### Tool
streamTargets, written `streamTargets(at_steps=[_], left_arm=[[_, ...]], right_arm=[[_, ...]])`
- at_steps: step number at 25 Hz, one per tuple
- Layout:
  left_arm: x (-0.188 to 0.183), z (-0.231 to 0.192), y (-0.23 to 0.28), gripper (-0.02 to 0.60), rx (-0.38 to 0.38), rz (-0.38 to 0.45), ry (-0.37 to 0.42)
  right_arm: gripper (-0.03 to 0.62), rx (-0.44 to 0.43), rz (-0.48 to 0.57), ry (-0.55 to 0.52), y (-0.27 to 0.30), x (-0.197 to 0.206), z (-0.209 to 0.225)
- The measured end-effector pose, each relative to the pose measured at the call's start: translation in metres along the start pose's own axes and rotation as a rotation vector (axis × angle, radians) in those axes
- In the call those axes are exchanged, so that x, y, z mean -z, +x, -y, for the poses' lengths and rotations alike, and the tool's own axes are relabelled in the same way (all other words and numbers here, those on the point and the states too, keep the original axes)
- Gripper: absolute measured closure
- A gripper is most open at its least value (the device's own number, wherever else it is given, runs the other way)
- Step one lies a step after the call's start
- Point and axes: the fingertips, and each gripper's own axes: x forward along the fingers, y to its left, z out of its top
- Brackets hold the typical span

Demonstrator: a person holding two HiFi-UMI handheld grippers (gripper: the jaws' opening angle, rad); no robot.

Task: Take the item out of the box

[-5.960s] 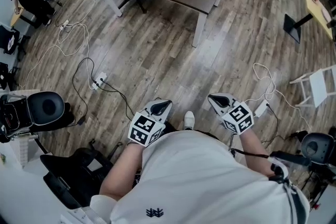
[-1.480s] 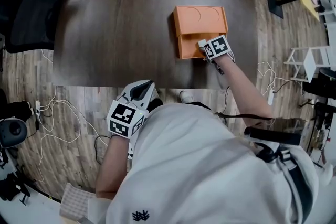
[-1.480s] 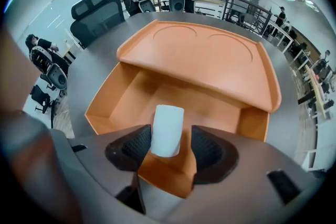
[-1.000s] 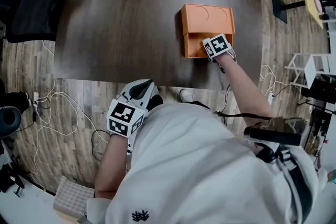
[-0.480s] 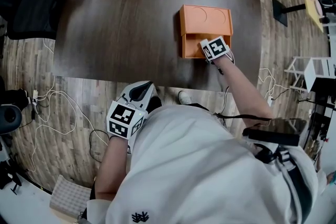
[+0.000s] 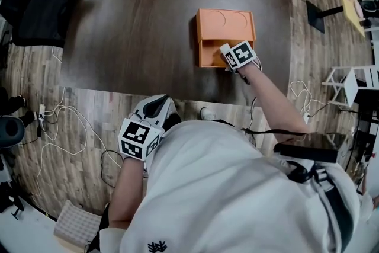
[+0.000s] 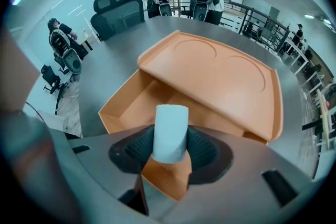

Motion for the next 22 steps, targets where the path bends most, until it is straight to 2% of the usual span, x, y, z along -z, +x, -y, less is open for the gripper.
streamTargets(at_steps=[11, 22], left_arm=[[-0.011, 0.052, 0.018, 0.572, -0.023, 0.013, 0.040], [-0.016, 0.113, 0.040, 0.572, -0.059, 0.048, 0.055]], right_arm=[[0.413, -0.077, 0.132, -0.015, -0.057, 0.006, -0.005], [0.413, -0.170, 0.264, -0.042, -0.113, 0.045, -0.016]])
